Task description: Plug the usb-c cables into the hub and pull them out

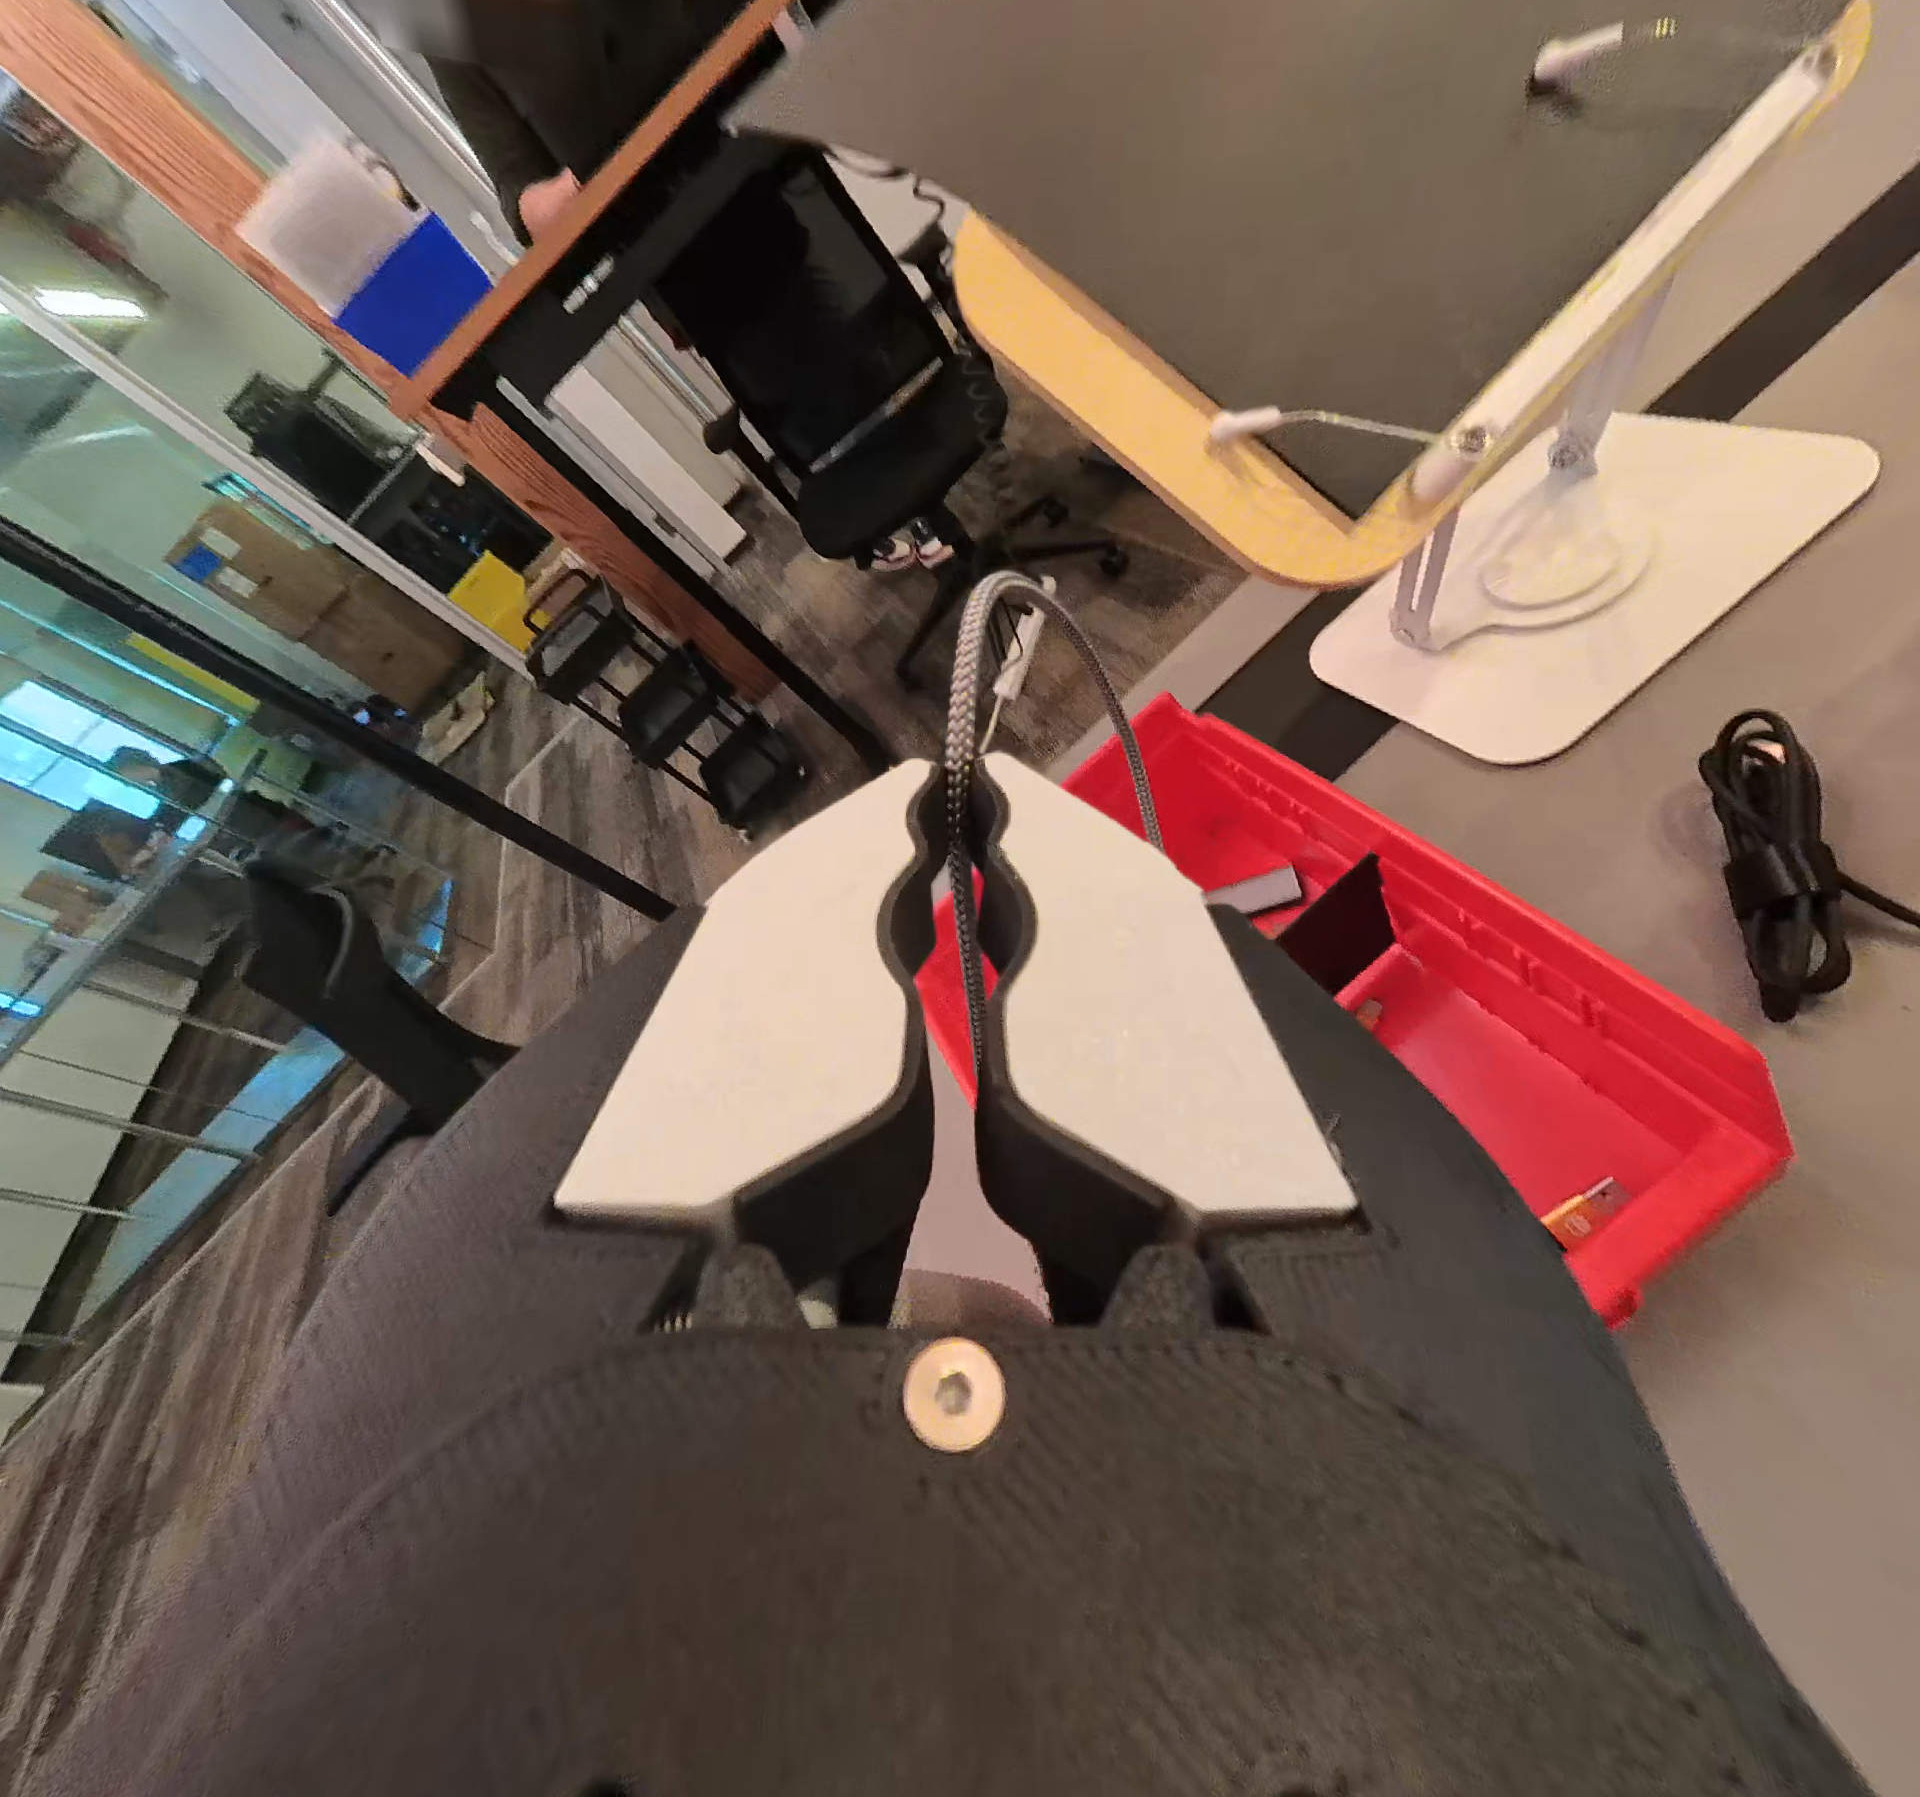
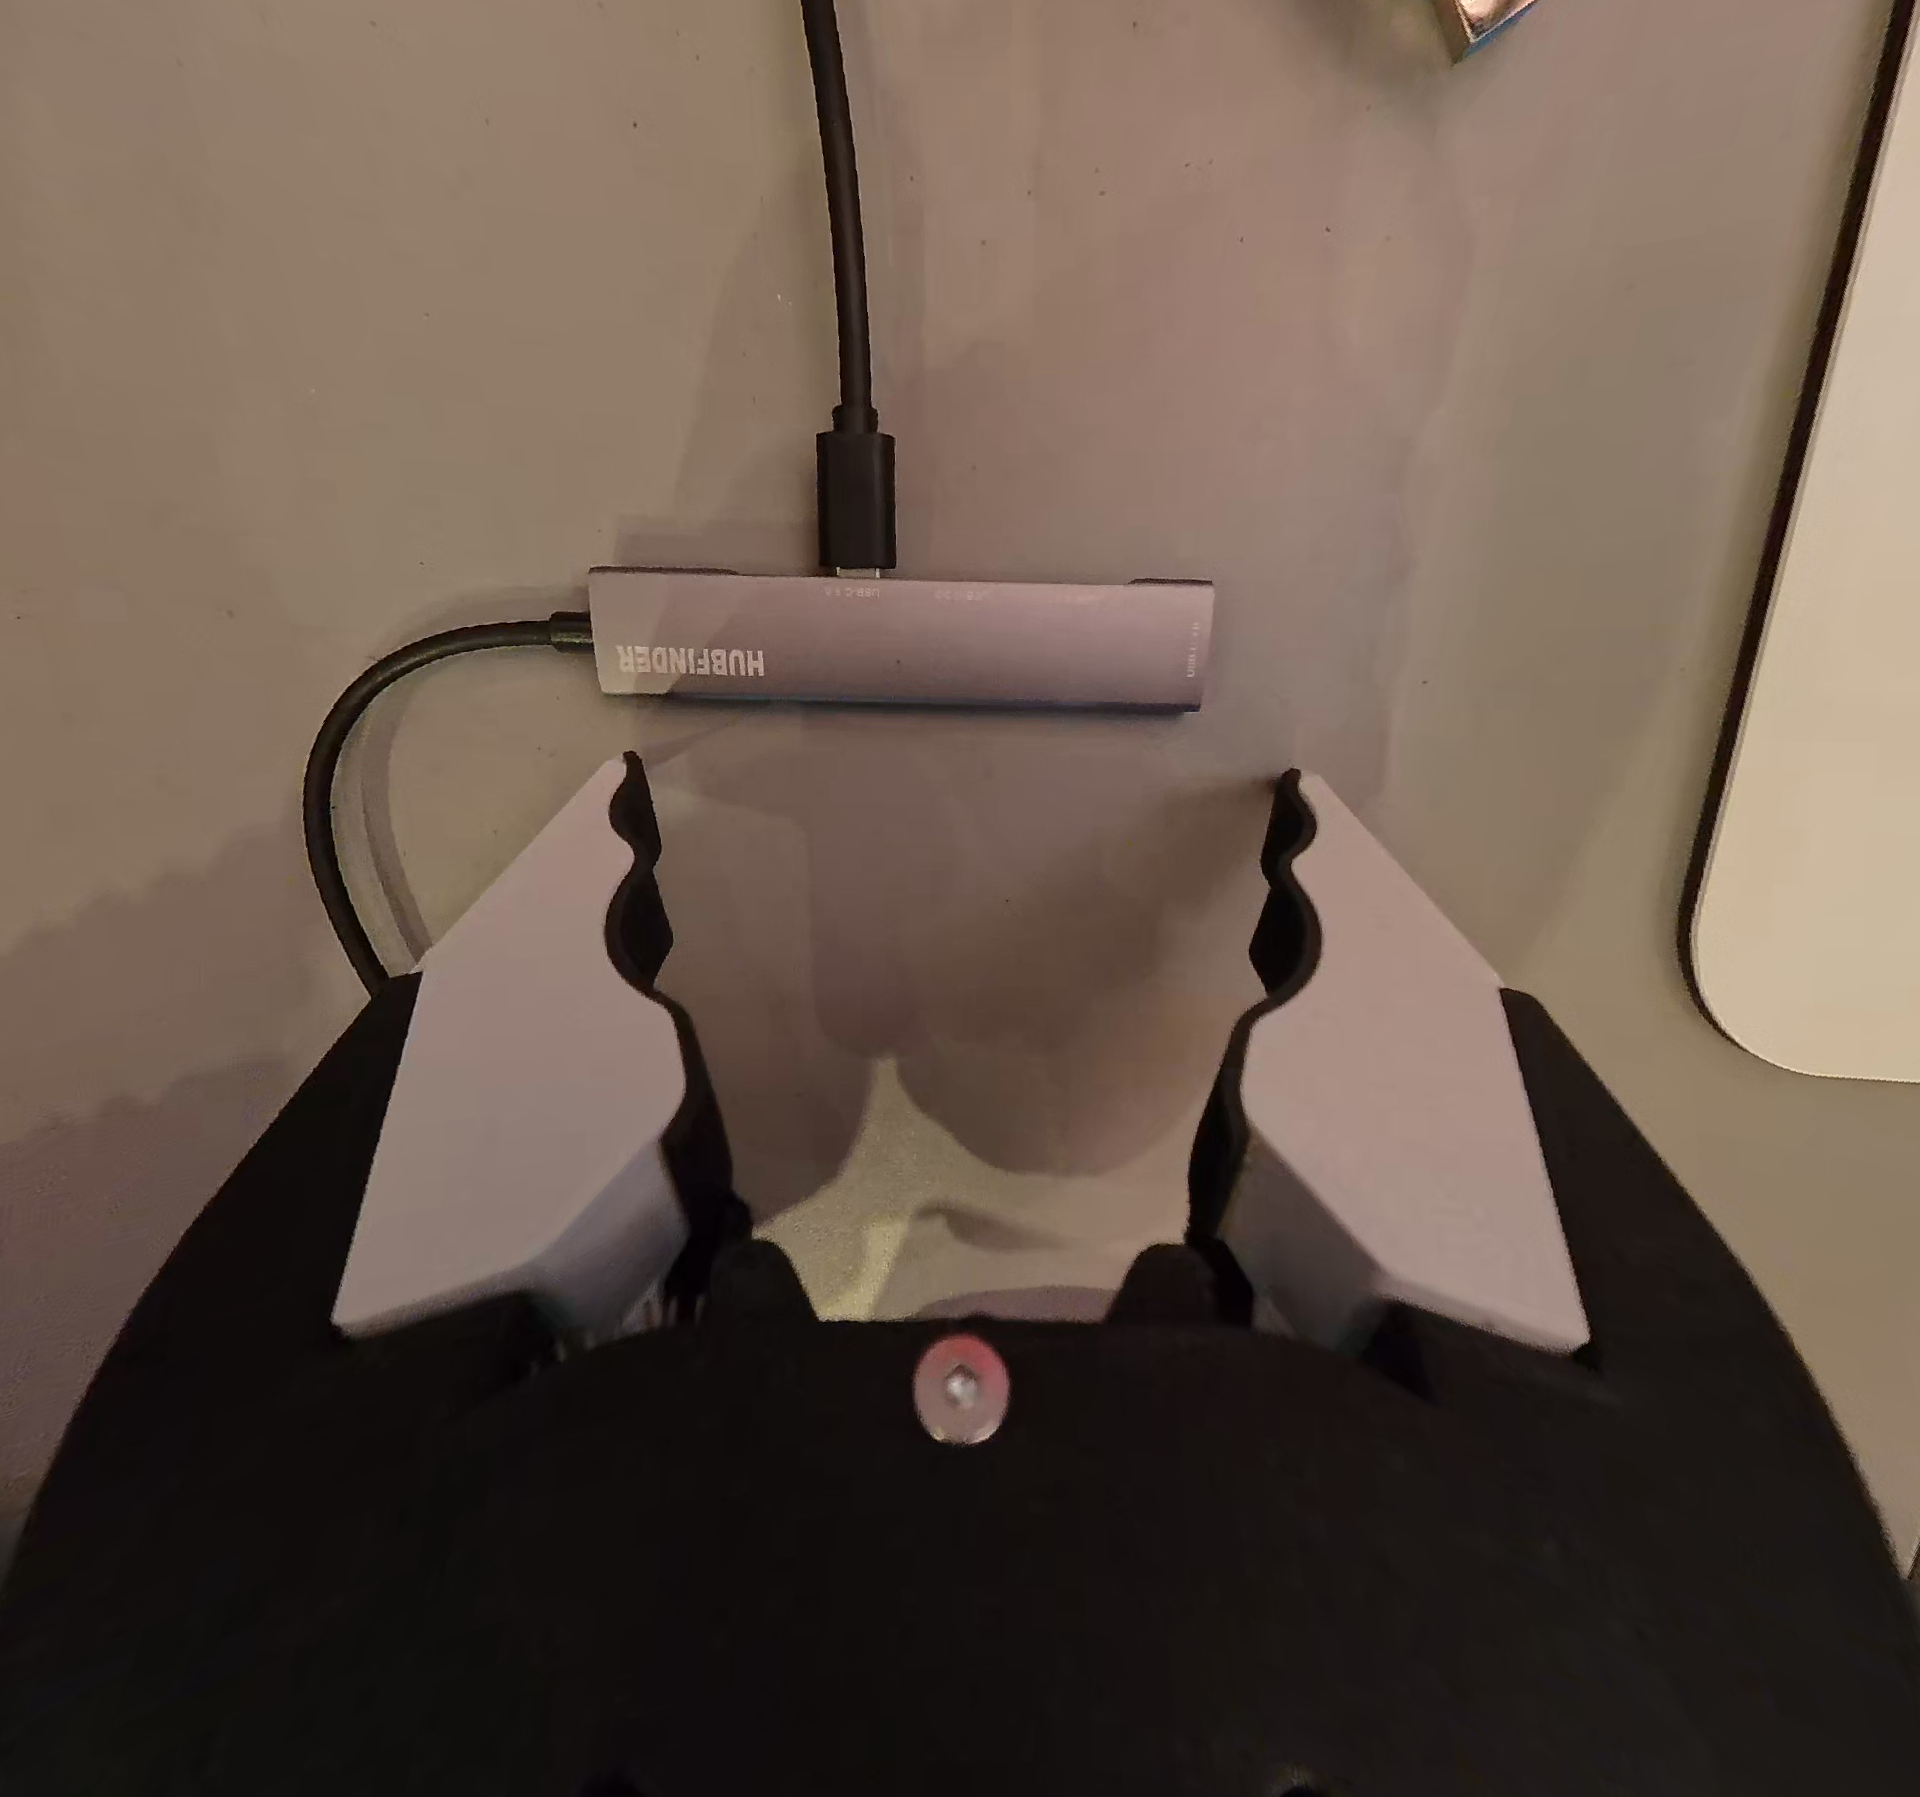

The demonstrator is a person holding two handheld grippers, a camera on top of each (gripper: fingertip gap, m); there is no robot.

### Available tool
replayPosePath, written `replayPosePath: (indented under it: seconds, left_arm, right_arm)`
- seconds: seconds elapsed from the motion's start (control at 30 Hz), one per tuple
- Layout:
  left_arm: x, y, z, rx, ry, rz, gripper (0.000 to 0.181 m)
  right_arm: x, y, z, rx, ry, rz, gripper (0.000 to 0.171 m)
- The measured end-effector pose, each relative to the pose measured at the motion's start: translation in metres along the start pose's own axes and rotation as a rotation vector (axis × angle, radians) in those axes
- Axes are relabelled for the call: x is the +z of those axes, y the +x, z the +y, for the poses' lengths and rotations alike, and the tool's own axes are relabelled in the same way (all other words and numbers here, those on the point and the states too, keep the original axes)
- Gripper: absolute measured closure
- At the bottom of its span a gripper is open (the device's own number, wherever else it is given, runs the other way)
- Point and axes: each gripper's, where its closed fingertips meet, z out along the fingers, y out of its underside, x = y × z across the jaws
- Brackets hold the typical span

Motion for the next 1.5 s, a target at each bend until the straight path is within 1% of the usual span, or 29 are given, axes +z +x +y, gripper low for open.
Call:
replayPosePath:
  seconds: [0.13, 0.27, 0.4, 0.47, 0.53, 0.57, 0.63, 0.73, 0.77, 0.83, 0.93, 1.0, 1.17, 1.33, 1.37, 1.43, 1.5]
  left_arm:
    - [0.018, 0.026, 0.036, -0.031, -0.087, 0.022, 0.178]
    - [0.029, 0.058, 0.095, -0.055, -0.238, 0.066, 0.178]
    - [0.031, 0.08, 0.138, -0.068, -0.347, 0.099, 0.178]
    - [0.029, 0.085, 0.163, -0.053, -0.44, 0.106, 0.178]
    - [0.024, 0.092, 0.184, -0.079, -0.521, 0.139, 0.178]
    - [0.022, 0.091, 0.189, -0.086, -0.532, 0.128, 0.173]
    - [0.017, 0.092, 0.192, -0.123, -0.541, 0.14, 0.157]
    - [0.006, 0.078, 0.171, -0.137, -0.472, 0.08, 0.14]
    - [0.002, 0.073, 0.161, -0.129, -0.447, 0.064, 0.138]
    - [-0.003, 0.066, 0.135, -0.102, -0.387, 0.037, 0.138]
    - [-0.005, 0.072, 0.095, -0.038, -0.302, 0.047, 0.139]
    - [-0.004, 0.081, 0.077, 0.003, -0.271, 0.058, 0.142]
    - [-0.002, 0.118, 0.028, 0.008, -0.133, 0.121, 0.15]
    - [0.02, 0.157, -0.035, 0.037, -0.007, 0.212, 0.15]
    - [0.024, 0.162, -0.046, 0.05, 0.01, 0.221, 0.15]
    - [0.033, 0.168, -0.071, 0.053, 0.058, 0.229, 0.151]
    - [0.038, 0.175, -0.095, 0.028, 0.121, 0.264, 0.151]
  right_arm:
    - [0.0, 0.0, 0.001, 0.0, 0.001, 0.001, 0.057]
    - [-0.001, 0.0, 0.002, 0.003, 0.003, 0.0, 0.057]
    - [-0.001, 0.0, 0.002, 0.004, 0.007, 0.0, 0.057]
    - [-0.001, 0.0, 0.002, 0.003, 0.006, 0.002, 0.057]
    - [-0.001, 0.0, 0.002, 0.004, 0.009, 0.0, 0.057]
    - [-0.001, 0.0, 0.002, 0.005, 0.011, -0.001, 0.057]
    - [-0.001, 0.0, 0.002, 0.007, 0.014, -0.003, 0.057]
    - [-0.002, 0.0, 0.003, 0.008, 0.013, -0.004, 0.057]
    - [-0.002, 0.0, 0.003, 0.009, 0.015, -0.005, 0.057]
    - [-0.002, 0.0, 0.003, 0.009, 0.016, -0.006, 0.057]
    - [-0.002, 0.0, 0.004, 0.005, 0.013, -0.001, 0.058]
    - [-0.003, 0.0, 0.005, 0.003, 0.007, 0.003, 0.061]
    - [-0.018, 0.004, -0.006, 0.005, 0.056, 0.044, 0.06]
    - [-0.032, -0.007, -0.028, -0.025, 0.096, 0.077, 0.058]
    - [-0.032, -0.012, -0.038, -0.019, 0.12, 0.071, 0.061]
    - [-0.032, -0.017, -0.054, 0.002, 0.15, 0.098, 0.081]
    - [-0.026, -0.024, -0.06, -0.036, 0.128, 0.127, 0.1]
